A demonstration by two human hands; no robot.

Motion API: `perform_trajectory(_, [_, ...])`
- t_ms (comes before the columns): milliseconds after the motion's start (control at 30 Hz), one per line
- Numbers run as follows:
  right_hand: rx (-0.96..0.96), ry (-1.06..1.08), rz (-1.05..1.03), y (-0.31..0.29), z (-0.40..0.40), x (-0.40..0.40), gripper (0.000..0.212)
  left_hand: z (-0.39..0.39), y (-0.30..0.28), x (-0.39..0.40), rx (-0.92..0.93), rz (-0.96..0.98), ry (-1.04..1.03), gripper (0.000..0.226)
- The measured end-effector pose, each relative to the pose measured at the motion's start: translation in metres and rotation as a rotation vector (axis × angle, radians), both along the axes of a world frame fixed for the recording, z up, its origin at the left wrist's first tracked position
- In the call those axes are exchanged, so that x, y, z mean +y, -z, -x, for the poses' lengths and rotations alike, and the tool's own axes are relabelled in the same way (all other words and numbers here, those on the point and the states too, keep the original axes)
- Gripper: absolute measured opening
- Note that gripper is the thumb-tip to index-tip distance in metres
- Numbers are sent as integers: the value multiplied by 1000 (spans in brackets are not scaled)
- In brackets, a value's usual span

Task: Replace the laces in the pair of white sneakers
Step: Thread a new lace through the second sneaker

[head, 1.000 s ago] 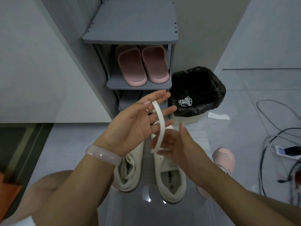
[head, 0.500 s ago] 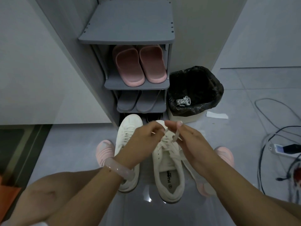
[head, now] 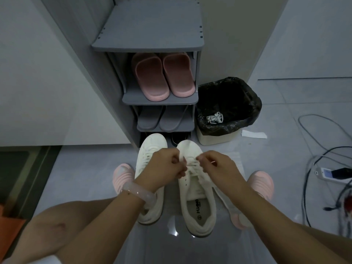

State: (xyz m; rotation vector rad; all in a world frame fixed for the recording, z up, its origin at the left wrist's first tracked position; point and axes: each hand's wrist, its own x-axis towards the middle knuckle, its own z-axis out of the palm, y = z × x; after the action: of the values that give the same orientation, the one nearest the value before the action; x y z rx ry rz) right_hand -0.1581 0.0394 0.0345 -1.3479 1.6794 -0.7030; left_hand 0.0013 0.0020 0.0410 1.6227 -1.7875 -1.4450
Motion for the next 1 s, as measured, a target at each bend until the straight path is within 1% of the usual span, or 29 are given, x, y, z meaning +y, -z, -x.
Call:
perform_trajectory(67, [247,-188,-11,8,3,2,24,-5,5,-2,-122,29,45,6])
perform_trajectory(100, [321,-268,-36,11,4,4,27,-6,7,-1,-174,41,84,4])
perform_trajectory(133, [353,-316,-62,15,4,6,27,-7,8,0,-211,41,119,4])
perform_trajectory(233, [345,-349,-75,19,2,12,25,-9,14,3,-260,27,198,10])
perform_trajectory(367, [387,-407,-44,24,0,11,27,-13,18,2,-233,-21,243,14])
perform_trajectory(433, [389,-424,-48,24,-2,11,29,-13,20,4,-220,-12,230,13])
perform_trajectory(600, [387,-443,-29,23,-2,11,27,-7,25,12,-193,102,169,9])
perform_trajectory(700, [396,-446,-21,26,-2,11,25,-4,26,12,-148,106,121,12])
perform_trajectory(867, [370,-443,-12,28,-1,10,23,-3,32,17,-179,145,187,7])
perform_trajectory(933, [370,-433,-6,31,-2,10,24,-3,35,19,-170,145,148,4])
perform_trajectory(1000, [356,-401,0,34,-5,12,28,-3,38,18,-152,121,85,8])
